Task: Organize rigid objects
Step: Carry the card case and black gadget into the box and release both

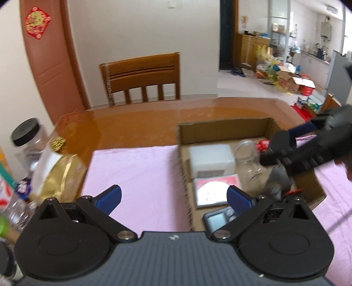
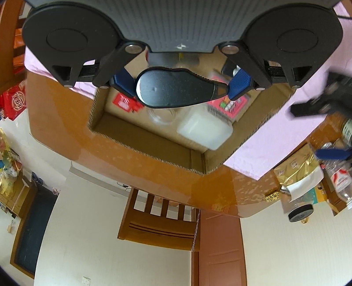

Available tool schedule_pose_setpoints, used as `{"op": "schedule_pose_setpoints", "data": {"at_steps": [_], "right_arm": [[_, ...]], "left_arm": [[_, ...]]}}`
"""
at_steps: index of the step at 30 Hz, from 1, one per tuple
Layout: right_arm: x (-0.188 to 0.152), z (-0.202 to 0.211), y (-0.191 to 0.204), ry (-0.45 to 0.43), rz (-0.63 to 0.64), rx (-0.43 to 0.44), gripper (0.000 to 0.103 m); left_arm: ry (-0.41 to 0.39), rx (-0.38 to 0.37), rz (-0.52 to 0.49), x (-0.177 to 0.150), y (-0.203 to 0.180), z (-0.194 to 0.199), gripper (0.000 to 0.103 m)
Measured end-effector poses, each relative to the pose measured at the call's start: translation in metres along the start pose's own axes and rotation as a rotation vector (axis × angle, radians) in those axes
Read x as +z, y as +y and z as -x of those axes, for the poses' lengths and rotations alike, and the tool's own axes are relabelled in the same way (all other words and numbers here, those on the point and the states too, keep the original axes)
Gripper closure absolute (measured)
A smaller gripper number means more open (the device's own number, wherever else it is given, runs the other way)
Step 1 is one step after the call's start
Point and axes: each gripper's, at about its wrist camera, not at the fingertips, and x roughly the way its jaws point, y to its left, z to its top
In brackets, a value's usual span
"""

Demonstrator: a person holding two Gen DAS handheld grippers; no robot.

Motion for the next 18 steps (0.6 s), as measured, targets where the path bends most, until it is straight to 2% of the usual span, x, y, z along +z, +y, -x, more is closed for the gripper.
{"op": "schedule_pose_setpoints", "data": {"at_steps": [5,12,15,18], "right_arm": [[0.024,-0.035,-0.004,0.032,-0.051,-0.01,0.01],[0.048,-0.067,-0.013,0.058,-0.109,-0.051,0.01],[0.052,-0.069,-0.014,0.048,-0.097,-0.071,0.0],[0.051,-0.063,-0.013,0.043,-0.087,-0.075,0.0]], "left_arm": [[0.007,0.037,0.027,-0.011,0.011,0.009,0.002],[0.027,0.035,0.044,-0.024,0.024,0.013,0.002],[0.035,0.041,0.04,-0.026,0.026,0.013,0.002],[0.032,0.039,0.049,-0.027,0.028,0.014,0.002]]}}
